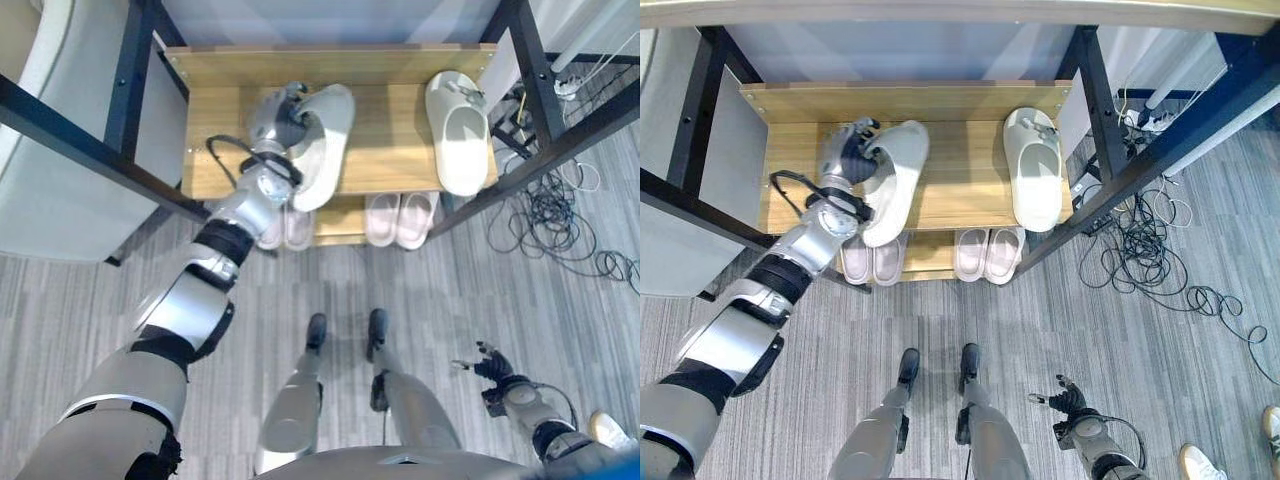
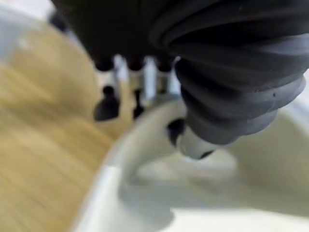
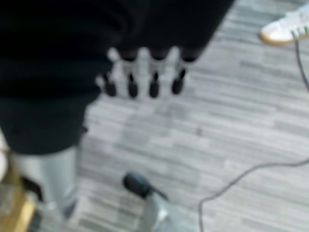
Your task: Arrange the slippers neatly on the shoe rack.
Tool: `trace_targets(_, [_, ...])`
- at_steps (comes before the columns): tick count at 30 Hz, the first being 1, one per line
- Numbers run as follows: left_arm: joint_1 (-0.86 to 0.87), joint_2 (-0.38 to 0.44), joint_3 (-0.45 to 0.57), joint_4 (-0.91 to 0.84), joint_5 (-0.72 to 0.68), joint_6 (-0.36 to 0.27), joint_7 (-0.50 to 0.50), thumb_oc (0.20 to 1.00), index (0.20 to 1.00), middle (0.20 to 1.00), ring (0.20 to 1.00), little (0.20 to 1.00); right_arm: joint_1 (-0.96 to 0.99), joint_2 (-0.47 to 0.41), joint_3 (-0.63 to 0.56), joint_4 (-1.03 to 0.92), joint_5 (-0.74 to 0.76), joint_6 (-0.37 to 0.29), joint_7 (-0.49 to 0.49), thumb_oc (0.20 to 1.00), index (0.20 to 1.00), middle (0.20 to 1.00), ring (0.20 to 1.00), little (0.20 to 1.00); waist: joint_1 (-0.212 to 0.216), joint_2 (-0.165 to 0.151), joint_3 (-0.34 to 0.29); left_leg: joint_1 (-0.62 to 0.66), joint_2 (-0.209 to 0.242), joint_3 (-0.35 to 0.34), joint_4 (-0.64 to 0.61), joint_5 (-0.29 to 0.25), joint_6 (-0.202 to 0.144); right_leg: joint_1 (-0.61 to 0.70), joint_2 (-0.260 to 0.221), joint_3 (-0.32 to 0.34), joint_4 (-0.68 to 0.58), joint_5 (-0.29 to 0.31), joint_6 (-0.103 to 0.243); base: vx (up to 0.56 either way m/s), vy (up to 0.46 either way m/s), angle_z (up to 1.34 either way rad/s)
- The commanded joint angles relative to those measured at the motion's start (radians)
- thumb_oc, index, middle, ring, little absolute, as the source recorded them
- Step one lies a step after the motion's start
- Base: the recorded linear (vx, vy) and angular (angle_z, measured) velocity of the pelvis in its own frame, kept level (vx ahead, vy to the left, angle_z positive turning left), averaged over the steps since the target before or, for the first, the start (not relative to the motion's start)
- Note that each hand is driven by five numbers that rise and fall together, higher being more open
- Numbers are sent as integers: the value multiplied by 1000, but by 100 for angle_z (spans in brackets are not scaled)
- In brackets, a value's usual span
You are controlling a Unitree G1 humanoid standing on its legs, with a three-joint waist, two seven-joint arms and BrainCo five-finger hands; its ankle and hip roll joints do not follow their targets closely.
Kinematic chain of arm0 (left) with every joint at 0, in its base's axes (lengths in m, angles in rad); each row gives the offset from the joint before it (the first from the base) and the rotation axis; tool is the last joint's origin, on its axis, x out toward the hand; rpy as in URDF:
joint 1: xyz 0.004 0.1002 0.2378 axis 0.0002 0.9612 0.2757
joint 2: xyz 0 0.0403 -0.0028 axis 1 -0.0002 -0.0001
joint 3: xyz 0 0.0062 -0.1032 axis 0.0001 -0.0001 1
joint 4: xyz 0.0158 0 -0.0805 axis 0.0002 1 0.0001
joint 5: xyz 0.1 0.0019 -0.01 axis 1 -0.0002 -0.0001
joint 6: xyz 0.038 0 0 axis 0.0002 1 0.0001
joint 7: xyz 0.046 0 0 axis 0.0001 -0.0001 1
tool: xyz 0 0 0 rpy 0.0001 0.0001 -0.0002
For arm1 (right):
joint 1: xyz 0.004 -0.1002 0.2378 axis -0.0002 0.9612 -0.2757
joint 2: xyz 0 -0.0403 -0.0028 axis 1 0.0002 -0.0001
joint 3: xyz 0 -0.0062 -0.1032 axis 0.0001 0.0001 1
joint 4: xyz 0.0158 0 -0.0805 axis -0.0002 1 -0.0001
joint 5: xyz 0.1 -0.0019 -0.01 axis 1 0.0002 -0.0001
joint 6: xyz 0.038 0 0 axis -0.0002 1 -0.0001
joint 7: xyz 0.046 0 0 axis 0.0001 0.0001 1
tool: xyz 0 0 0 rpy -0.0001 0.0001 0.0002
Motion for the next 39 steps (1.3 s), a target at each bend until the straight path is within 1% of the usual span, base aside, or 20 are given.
trace_targets(1, [-221, -32, -6, 80, 19, -26, 33, 200, 200, 200, 200, 200, -19, -55, 24, -7, 1, 6, -20, 1000, 1000, 1000, 1000, 1000, -5, 43, 40, -49, 41, -17, 5, -50, -7, 11, -64, 38, 55, -113, 75, 5, -32, -5])
trace_targets(6, [-309, -88, -53, 227, 14, -15, 41, 200, 200, 200, 200, 200, -35, -74, 45, 5, -1, 5, -24, 1000, 1000, 1000, 1000, 1000, -24, 39, 37, -48, 48, -11, 5, -49, -6, 1, -58, 50, 57, -113, 73, 10, -27, -14])
trace_targets(10, [-373, -115, -76, 297, 9, -11, 51, 200, 200, 200, 200, 200, -45, -83, 61, 18, 0, 2, -29, 1000, 1000, 1000, 1000, 1000, -38, 39, 37, -52, 51, -6, 5, -46, -6, -9, -56, 58, 59, -112, 72, 5, -19, -10])
trace_targets(12, [-394, -121, -89, 320, 16, -6, 55, 200, 200, 200, 200, 200, -52, -86, 69, 20, -2, -1, -32, 1000, 1000, 1000, 1000, 1000, -42, 39, 37, -53, 52, -3, 5, -46, -6, -13, -55, 58, 61, -112, 72, 5, -19, -7])
trace_targets(16, [-448, -106, -115, 374, 34, 8, 65, 200, 200, 200, 200, 200, -64, -97, 82, 22, -5, -8, -36, 1000, 1000, 1000, 1000, 1000, -51, 38, 36, -54, 54, 1, 5, -45, -5, -17, -53, 65, 59, -109, 72, 1, -10, -6])
trace_targets(23, [-485, -72, -140, 407, 75, 24, 82, 200, 200, 200, 200, 200, -65, -112, 93, 14, -12, -19, -44, 1000, 1000, 1000, 1000, 1000, -63, 37, 29, -53, 58, 8, 5, -46, -7, -21, -52, 66, 61, -111, 70, 0, 0, 0])
trace_targets(27, [-472, -89, -123, 405, 51, 17, 81, 200, 200, 200, 200, 200, -72, -108, 102, 15, -15, -18, -48, 1000, 1000, 1000, 1000, 1000, -63, 35, 26, -56, 59, 9, 5, -47, -7, -23, -52, 62, 63, -111, 70, 0, 0, 0])
trace_targets(28, [-471, -106, -114, 410, 36, 13, 82, 200, 200, 200, 200, 200, -72, -104, 108, 15, -18, -19, -47, 1000, 1000, 1000, 1000, 1000, -65, 33, 26, -56, 59, 11, 5, -48, -7, -24, -51, 63, 62, -110, 68, 0, 0, 0])
trace_targets(34, [-465, -147, -102, 419, 9, 8, 77, 200, 200, 200, 200, 200, -74, -102, 114, 14, -18, -16, -49, 1000, 1000, 1000, 1000, 1000, -68, 29, 30, -56, 60, 15, 5, -48, -7, -27, -49, 66, 66, -111, 66, 0, 0, 0])
trace_targets(35, [-464, -154, -97, 422, 0, 6, 76, 360, 360, 360, 360, 360, -76, -101, 115, 15, -18, -16, -49, 1000, 1000, 1000, 1000, 1000, -69, 28, 31, -55, 61, 15, 5, -48, -7, -28, -48, 68, 67, -111, 66, 0, 0, 0])
trace_targets(36, [-462, -162, -92, 428, -14, 4, 74, 570, 570, 570, 570, 570, -80, -100, 117, 15, -16, -14, -49, 1000, 1000, 1000, 1000, 1000, -70, 27, 32, -55, 62, 16, 5, -47, -7, -29, -47, 69, 67, -111, 65, 0, 0, 0])
trace_targets(37, [-446, -173, -74, 457, -58, -3, 54, 1000, 1000, 1000, 1000, 1000, -85, -97, 120, 18, -15, -12, -48, 1000, 1000, 1000, 1000, 1000, -72, 26, 34, -55, 62, 19, 5, -47, -7, -31, -46, 72, 68, -110, 65, 0, 0, 0])
trace_targets(39, [-428, -176, -46, 483, -121, -14, 44, 1000, 1000, 1000, 1000, 1000, -91, -95, 120, 26, -12, -5, -48, 1000, 1000, 1000, 1000, 1000, -72, 26, 32, -54, 62, 21, 5, -47, -5, -34, -47, 75, 69, -109, 65, 19, -21, -12])
